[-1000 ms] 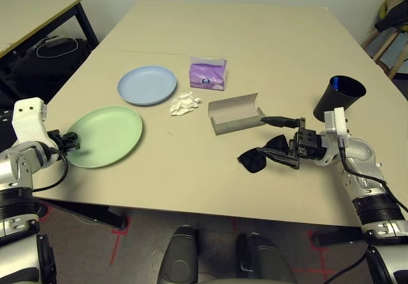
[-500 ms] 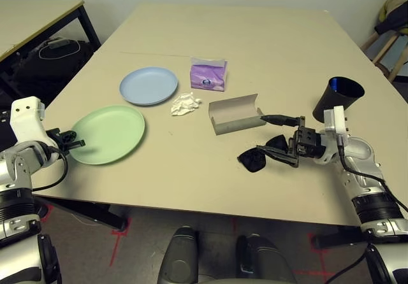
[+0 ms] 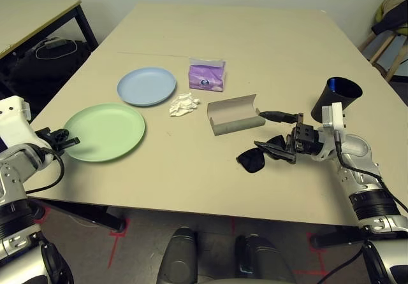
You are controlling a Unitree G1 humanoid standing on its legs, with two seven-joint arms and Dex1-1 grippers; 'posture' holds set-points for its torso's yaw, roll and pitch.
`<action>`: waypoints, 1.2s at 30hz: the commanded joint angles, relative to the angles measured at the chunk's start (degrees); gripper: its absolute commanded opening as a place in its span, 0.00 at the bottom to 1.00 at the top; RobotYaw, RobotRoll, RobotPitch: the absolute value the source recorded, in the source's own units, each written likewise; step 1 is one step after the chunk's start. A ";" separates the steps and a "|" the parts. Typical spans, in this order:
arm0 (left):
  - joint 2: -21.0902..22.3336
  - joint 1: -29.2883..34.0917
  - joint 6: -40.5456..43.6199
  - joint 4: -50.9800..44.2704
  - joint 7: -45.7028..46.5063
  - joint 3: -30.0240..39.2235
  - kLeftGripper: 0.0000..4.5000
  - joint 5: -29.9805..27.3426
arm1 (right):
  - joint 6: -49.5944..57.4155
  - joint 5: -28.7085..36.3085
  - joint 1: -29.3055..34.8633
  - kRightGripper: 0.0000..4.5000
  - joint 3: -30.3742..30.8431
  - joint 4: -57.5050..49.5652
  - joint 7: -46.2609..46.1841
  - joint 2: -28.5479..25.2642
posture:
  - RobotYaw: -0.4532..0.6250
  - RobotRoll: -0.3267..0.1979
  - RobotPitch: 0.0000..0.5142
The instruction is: Organize and tidy the items on the table.
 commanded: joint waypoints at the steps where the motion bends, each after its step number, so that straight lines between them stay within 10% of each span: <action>1: -1.76 -1.61 3.52 -4.65 1.96 2.63 0.00 -2.06 | 1.91 1.20 -0.01 1.00 -1.08 -1.69 -1.32 -0.02 | 0.69 0.62 0.10; 14: -4.63 -14.57 -1.71 3.49 5.00 -2.37 0.00 -1.00 | 3.13 1.32 -0.29 1.00 -1.35 -2.74 -1.81 -0.57 | 0.69 0.62 0.09; 36: -9.95 -40.50 -37.42 53.86 12.23 -13.06 0.00 7.50 | 5.27 -0.38 0.94 1.00 -1.93 -6.71 -14.05 1.83 | 0.65 0.62 0.12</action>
